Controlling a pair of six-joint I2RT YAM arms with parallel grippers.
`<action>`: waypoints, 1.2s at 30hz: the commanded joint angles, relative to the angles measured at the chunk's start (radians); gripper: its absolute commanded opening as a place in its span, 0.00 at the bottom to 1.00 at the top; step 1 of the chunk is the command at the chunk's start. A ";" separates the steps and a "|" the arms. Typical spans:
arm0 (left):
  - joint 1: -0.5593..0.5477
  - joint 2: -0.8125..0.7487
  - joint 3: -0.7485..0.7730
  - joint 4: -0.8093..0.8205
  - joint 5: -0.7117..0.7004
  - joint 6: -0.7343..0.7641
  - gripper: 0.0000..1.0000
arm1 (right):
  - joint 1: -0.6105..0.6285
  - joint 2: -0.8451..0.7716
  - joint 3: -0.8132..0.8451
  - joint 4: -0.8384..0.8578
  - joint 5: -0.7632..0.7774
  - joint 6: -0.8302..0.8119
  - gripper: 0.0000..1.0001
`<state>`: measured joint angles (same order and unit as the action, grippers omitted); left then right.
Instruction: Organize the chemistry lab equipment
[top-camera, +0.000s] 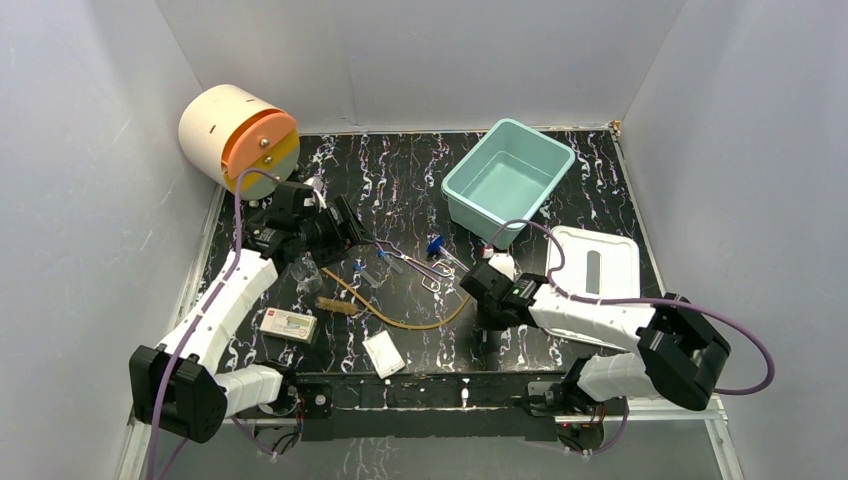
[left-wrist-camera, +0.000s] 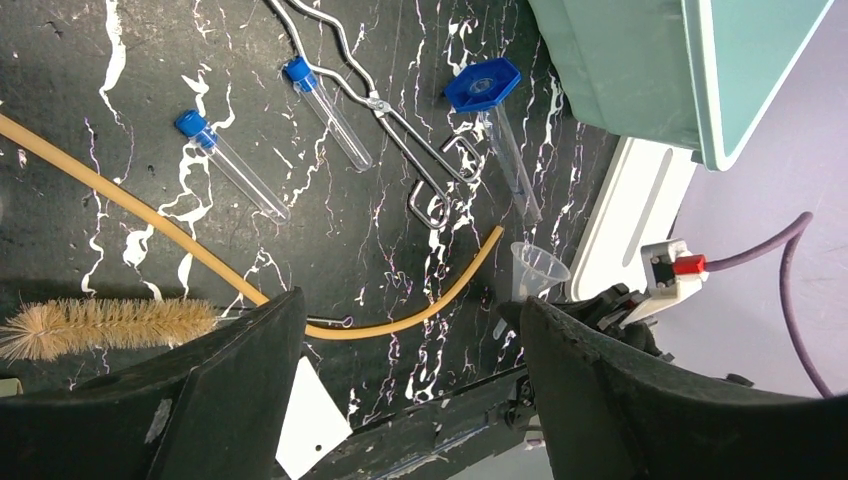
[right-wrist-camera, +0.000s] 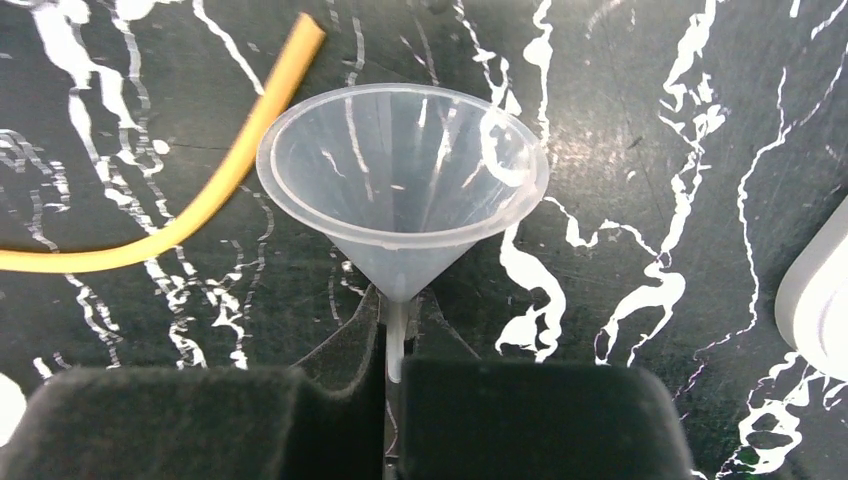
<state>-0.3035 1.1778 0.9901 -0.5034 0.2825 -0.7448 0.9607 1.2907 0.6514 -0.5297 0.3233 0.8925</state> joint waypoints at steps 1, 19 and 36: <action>-0.004 -0.042 -0.002 -0.035 0.020 -0.009 0.77 | 0.006 -0.058 0.107 -0.019 0.017 -0.095 0.00; -0.005 0.037 0.126 -0.043 0.068 -0.041 0.82 | -0.274 0.025 0.672 -0.009 -0.127 -0.463 0.00; -0.005 0.094 0.128 0.042 0.014 -0.060 0.83 | -0.588 0.525 0.974 0.043 -0.227 -0.416 0.00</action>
<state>-0.3035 1.2705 1.0882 -0.4679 0.2882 -0.8135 0.3672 1.6962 1.4990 -0.5007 0.1379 0.4683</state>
